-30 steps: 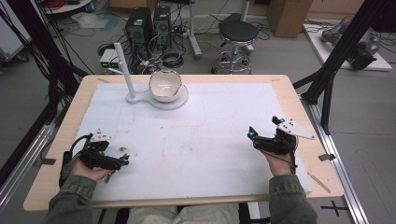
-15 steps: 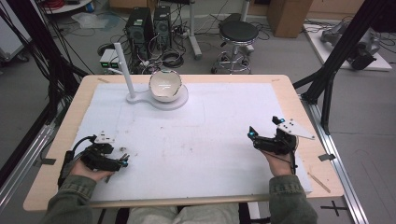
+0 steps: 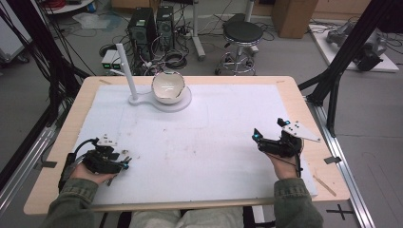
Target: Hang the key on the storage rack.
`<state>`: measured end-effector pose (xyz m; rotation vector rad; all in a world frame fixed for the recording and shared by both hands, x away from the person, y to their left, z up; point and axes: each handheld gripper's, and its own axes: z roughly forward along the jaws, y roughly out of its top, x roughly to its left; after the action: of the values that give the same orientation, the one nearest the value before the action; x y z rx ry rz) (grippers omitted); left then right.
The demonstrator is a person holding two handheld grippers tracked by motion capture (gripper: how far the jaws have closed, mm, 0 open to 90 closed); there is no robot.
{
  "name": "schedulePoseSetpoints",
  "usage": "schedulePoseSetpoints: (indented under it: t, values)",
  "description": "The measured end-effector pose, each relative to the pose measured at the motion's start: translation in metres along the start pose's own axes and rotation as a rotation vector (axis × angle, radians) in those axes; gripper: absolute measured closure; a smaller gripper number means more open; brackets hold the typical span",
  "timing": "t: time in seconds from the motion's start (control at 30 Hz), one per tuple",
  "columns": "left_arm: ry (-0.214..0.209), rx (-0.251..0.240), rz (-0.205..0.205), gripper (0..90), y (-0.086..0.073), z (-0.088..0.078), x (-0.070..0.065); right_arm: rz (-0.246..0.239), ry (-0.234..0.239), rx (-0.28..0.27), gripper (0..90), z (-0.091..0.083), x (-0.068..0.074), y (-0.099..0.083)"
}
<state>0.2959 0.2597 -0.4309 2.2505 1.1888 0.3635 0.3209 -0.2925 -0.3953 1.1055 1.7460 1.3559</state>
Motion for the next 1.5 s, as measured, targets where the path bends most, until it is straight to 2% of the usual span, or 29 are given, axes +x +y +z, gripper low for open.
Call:
schedulePoseSetpoints:
  t: [0.17, 0.23, 0.27, 0.3, 0.33, 0.37, 0.43, 0.47, 0.5, 0.7, 0.93, 1.03, 1.1, 1.33, 1.43, 1.47, 1.5]
  values:
    - [-0.003, 0.005, 0.002, 49.7, 0.001, 0.000, 0.000, -0.005, -0.002, 0.003, 0.6, 0.001, 0.000, 0.000]
    - [0.000, 0.006, 0.006, 56.5, 0.001, -0.001, 0.000, -0.005, -0.003, 0.003, 0.6, 0.001, 0.000, 0.000]
    - [-0.006, 0.011, 0.018, 56.5, 0.001, -0.001, 0.000, -0.005, -0.003, 0.003, 0.6, 0.001, 0.000, 0.000]
    - [-0.008, 0.011, 0.026, 67.0, 0.002, -0.001, -0.001, -0.004, -0.004, 0.003, 0.6, 0.001, 0.000, 0.000]
    - [-0.008, 0.011, 0.026, 68.6, 0.002, -0.001, -0.001, -0.004, -0.004, 0.003, 0.6, 0.001, 0.000, 0.000]
    - [-0.015, 0.014, 0.004, 70.3, 0.003, -0.001, 0.000, -0.007, -0.003, 0.002, 0.6, 0.001, -0.001, 0.000]
    - [-0.018, 0.012, -0.005, 72.9, 0.003, -0.002, 0.002, -0.008, -0.003, 0.001, 0.6, 0.001, 0.000, 0.000]
    - [-0.018, 0.012, -0.005, 79.3, 0.003, -0.002, 0.002, -0.007, -0.003, 0.002, 0.6, 0.001, 0.000, 0.000]
    - [-0.028, 0.002, -0.012, 80.4, 0.001, -0.002, 0.005, -0.010, -0.004, 0.001, 0.6, 0.001, -0.001, 0.000]
    - [-0.065, -0.015, -0.034, 81.2, -0.001, -0.002, 0.010, -0.011, -0.004, 0.000, 0.6, 0.001, 0.000, 0.000]
    - [-0.047, -0.024, -0.032, 81.6, -0.001, -0.003, 0.011, -0.009, -0.005, 0.002, 0.6, 0.001, 0.000, 0.000]
    - [-0.052, -0.053, -0.039, 83.8, -0.001, -0.008, 0.012, -0.011, -0.003, 0.001, 0.6, 0.001, 0.000, 0.000]
    - [-0.036, -0.057, -0.041, 84.1, -0.001, -0.010, 0.012, -0.011, -0.003, 0.000, 0.6, 0.001, 0.000, 0.000]
    - [-0.031, -0.063, -0.035, 84.3, -0.001, -0.011, 0.012, -0.009, -0.003, 0.004, 0.6, 0.001, 0.000, 0.000]
    - [-0.030, -0.088, -0.039, 84.3, -0.001, -0.014, 0.012, -0.010, -0.002, 0.002, 0.6, 0.001, 0.000, 0.000]
    - [-0.030, -0.088, -0.039, 89.1, -0.001, -0.014, 0.012, -0.011, -0.003, 0.003, 0.6, 0.001, 0.000, 0.000]
    - [-0.031, -0.113, -0.037, 88.9, 0.000, -0.018, 0.012, -0.009, -0.002, 0.004, 0.6, 0.001, 0.000, 0.000]
